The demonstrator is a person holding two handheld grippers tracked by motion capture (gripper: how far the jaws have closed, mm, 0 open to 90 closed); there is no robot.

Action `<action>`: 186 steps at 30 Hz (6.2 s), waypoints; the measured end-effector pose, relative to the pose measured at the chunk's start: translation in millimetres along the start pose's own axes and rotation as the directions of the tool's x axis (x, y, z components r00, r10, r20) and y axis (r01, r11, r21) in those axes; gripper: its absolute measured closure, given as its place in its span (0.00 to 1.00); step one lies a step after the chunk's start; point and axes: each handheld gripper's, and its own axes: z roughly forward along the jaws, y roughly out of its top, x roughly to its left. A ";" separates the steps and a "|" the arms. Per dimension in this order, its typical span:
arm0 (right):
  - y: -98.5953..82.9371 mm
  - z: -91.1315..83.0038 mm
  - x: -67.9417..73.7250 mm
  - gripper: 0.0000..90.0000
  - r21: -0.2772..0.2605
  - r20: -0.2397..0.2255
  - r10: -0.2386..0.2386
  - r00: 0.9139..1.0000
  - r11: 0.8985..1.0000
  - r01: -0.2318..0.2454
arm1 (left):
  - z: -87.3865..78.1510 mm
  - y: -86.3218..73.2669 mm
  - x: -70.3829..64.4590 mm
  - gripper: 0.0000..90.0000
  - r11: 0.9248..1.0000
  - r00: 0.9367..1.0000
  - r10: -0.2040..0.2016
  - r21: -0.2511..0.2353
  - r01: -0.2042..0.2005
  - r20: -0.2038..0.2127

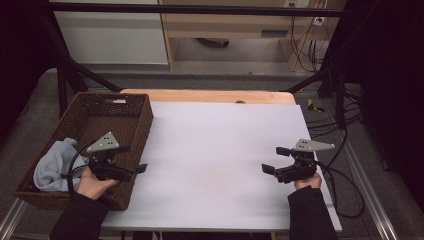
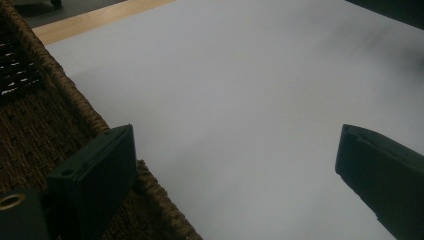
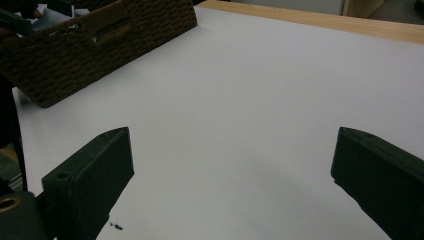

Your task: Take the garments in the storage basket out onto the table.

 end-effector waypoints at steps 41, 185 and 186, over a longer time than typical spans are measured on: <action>-0.4 2.3 -0.4 0.05 0.015 0.005 0.001 1.000 1.000 -0.001 | -22.1 8.2 -1.0 0.03 1.000 0.999 0.007 -0.004 -0.007 -0.045; -3.9 11.3 -0.5 0.05 0.061 0.012 0.002 1.000 0.998 -0.003 | -133.0 -70.0 89.9 0.37 0.922 0.835 -0.204 0.187 0.339 -0.511; -3.9 11.3 -0.7 0.05 0.061 0.011 0.002 1.000 0.998 -0.002 | -133.0 -69.9 90.0 0.39 0.919 0.834 -0.210 0.187 0.346 -0.511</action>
